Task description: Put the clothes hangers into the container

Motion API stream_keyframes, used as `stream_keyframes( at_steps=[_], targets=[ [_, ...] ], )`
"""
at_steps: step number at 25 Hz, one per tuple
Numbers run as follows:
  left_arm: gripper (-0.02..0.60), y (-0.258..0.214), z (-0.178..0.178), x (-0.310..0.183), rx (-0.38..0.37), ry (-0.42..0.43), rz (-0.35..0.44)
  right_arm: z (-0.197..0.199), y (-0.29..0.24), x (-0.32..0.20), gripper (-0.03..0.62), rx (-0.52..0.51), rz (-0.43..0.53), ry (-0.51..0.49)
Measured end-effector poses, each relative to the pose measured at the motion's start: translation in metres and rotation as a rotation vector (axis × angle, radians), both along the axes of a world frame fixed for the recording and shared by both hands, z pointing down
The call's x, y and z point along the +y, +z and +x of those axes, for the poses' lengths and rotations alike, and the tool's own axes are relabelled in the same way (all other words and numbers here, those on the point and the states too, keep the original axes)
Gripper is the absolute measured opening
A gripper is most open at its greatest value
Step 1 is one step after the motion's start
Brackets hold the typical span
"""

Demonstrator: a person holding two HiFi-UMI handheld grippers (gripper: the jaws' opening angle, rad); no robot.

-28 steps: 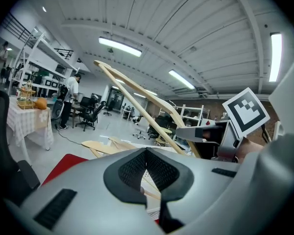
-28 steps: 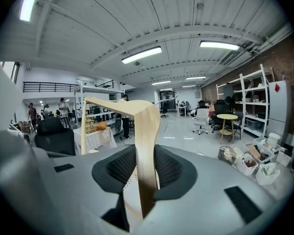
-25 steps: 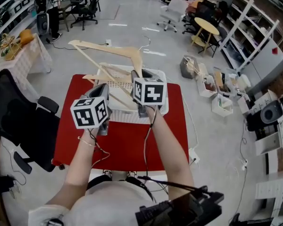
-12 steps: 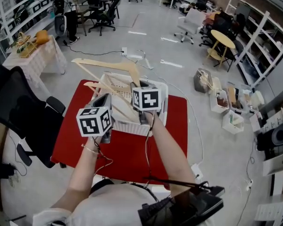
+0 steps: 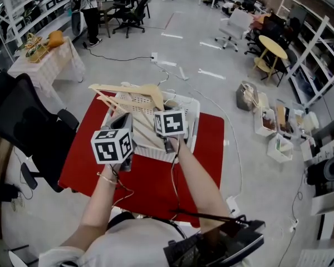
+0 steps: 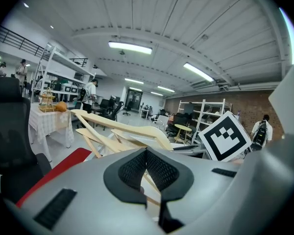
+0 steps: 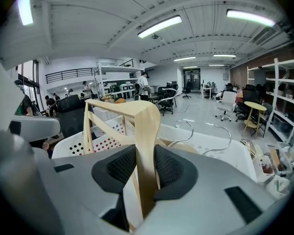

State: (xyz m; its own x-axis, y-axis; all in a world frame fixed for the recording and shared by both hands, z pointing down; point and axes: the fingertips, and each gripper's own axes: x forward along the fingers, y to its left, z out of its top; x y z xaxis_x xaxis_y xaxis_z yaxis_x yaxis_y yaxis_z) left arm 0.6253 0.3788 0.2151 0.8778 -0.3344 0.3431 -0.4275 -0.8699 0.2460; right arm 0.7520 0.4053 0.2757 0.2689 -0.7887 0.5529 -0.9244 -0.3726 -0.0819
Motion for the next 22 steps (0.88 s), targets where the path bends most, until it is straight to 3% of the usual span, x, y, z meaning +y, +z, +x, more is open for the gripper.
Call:
stream_keyframes(
  at_steps=[11, 15, 22],
  targets=[
    [0.0, 0.007, 0.013, 0.003, 0.011, 0.008, -0.02, -0.001, 0.023, 0.012, 0.118, -0.068, -0.115, -0.04],
    [0.0, 0.008, 0.015, 0.006, 0.009, 0.025, -0.023, -0.005, 0.023, 0.015, 0.156, -0.083, -0.135, -0.056],
    [0.0, 0.001, 0.005, 0.007, 0.011, 0.043, -0.022, -0.011, 0.011, 0.02, 0.162, -0.07, -0.12, -0.024]
  ],
)
